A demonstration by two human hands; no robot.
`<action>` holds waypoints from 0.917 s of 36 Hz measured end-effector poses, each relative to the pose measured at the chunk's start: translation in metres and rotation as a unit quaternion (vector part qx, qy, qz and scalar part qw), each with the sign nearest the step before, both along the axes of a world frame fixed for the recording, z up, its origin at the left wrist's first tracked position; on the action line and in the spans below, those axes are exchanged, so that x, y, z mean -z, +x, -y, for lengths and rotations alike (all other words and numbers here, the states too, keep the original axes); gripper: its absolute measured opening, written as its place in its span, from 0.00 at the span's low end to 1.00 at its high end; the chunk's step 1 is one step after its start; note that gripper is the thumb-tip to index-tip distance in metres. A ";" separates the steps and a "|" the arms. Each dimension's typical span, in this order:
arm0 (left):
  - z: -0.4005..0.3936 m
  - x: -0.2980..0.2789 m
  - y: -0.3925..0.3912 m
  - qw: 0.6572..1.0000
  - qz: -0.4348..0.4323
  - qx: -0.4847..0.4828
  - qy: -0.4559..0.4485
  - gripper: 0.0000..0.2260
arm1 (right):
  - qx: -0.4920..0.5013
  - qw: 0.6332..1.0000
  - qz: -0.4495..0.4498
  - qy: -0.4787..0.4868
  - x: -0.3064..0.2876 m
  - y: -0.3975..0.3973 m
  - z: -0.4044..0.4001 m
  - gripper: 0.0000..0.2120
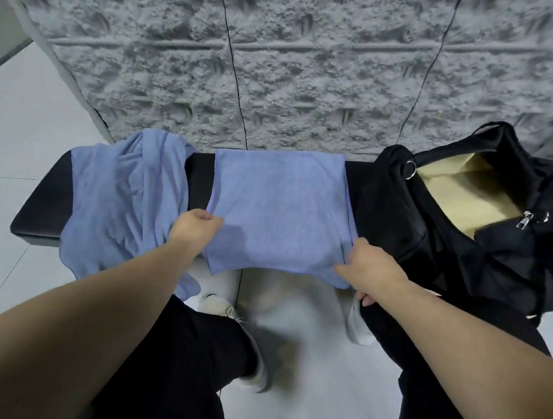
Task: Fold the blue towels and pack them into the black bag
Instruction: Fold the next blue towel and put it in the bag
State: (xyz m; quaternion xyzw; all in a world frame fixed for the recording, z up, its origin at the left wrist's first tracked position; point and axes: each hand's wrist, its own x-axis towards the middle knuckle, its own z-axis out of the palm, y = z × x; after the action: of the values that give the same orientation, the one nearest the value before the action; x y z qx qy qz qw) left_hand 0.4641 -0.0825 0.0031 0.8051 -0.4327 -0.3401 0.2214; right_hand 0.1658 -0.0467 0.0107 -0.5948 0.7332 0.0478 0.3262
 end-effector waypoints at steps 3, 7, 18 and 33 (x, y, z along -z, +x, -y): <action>-0.005 0.001 0.001 0.999 0.034 0.035 0.002 0.05 | 0.013 1.000 0.005 0.026 0.001 -0.003 -0.008 0.14; -0.006 0.001 0.003 1.000 0.014 0.012 -0.018 0.11 | 0.027 0.998 0.018 0.044 0.005 -0.008 -0.012 0.17; -0.013 -0.009 0.002 0.980 -0.149 -0.115 0.065 0.04 | 0.250 0.921 0.286 0.085 0.011 -0.015 -0.017 0.06; -0.032 -0.010 0.011 0.953 -0.205 -0.114 0.193 0.11 | 0.296 0.905 0.294 0.079 0.025 -0.027 -0.029 0.07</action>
State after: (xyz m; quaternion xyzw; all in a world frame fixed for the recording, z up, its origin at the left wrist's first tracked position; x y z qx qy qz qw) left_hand 0.4754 -0.0508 0.0134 0.7894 -0.2097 -0.5472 0.1830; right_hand 0.1391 -0.0182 -0.0144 -0.3094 0.7404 -0.1702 0.5719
